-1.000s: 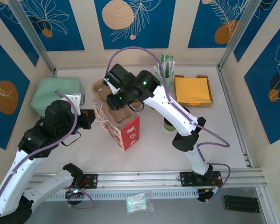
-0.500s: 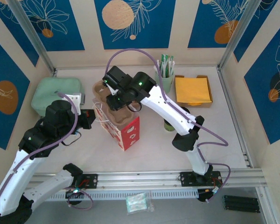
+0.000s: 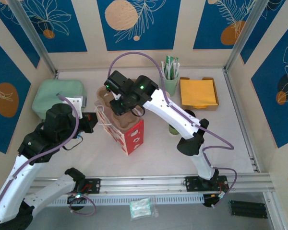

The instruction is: Pack the takeout coffee

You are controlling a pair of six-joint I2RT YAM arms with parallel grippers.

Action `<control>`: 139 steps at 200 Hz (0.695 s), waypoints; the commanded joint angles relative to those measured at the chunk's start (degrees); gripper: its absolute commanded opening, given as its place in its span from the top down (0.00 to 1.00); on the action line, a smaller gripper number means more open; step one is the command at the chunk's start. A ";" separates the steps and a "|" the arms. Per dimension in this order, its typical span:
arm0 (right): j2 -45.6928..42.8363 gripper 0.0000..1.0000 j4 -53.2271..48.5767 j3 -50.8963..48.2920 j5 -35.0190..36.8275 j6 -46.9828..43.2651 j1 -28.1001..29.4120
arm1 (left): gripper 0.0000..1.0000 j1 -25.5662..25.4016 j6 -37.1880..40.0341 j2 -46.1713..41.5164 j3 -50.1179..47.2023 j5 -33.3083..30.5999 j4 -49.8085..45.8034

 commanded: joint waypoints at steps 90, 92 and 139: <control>-0.61 0.71 -4.17 0.07 -1.28 -1.12 1.10 | 1.00 0.48 -0.70 0.27 0.03 -0.08 -0.14; -0.60 0.71 -4.19 0.04 -1.26 -1.15 1.15 | 1.00 0.58 -0.69 0.30 0.06 -0.07 -0.14; 0.01 0.71 -4.47 -0.40 -2.55 -1.83 1.57 | 1.00 0.45 -0.60 0.37 0.25 -0.07 -0.21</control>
